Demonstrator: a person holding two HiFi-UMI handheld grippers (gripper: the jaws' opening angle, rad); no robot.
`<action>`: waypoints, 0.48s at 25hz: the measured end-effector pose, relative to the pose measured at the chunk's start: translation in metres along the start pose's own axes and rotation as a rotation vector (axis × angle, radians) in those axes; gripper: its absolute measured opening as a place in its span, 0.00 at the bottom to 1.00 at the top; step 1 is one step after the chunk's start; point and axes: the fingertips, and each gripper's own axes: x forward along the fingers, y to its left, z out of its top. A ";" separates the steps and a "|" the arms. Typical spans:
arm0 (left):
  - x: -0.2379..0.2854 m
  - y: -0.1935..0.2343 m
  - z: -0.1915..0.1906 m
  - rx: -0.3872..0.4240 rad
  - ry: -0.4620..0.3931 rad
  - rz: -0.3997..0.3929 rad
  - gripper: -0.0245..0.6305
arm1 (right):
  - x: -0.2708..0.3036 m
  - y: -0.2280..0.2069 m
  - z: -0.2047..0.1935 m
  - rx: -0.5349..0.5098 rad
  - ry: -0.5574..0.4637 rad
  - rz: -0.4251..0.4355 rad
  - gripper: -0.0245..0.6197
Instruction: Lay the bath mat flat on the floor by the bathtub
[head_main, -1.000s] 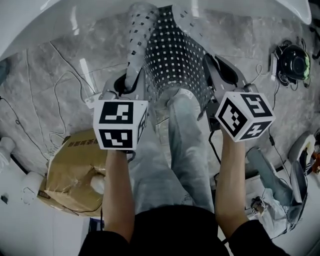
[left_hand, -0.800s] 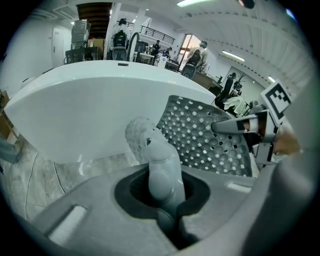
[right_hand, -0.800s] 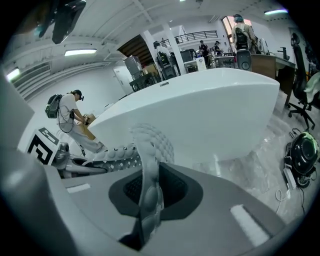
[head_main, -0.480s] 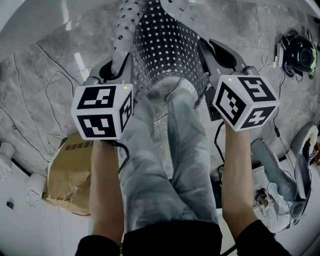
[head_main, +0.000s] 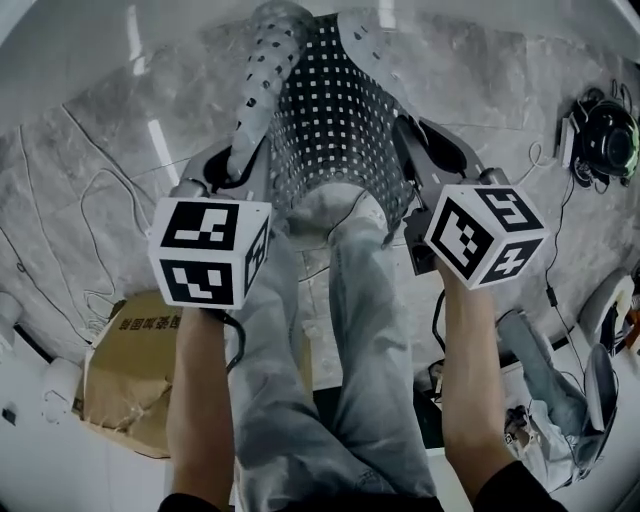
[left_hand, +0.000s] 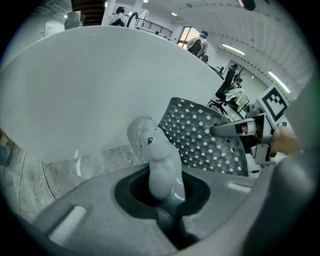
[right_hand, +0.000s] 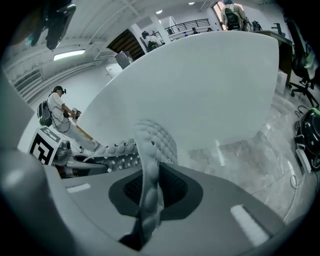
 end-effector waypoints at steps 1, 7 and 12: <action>0.006 0.002 -0.001 0.009 0.006 0.000 0.08 | 0.004 -0.004 -0.001 -0.001 0.007 0.001 0.07; 0.042 0.015 -0.004 0.014 0.015 0.001 0.08 | 0.034 -0.033 -0.005 -0.027 0.039 0.002 0.07; 0.068 0.030 -0.013 -0.025 0.023 -0.010 0.08 | 0.065 -0.043 -0.020 -0.061 0.072 0.027 0.07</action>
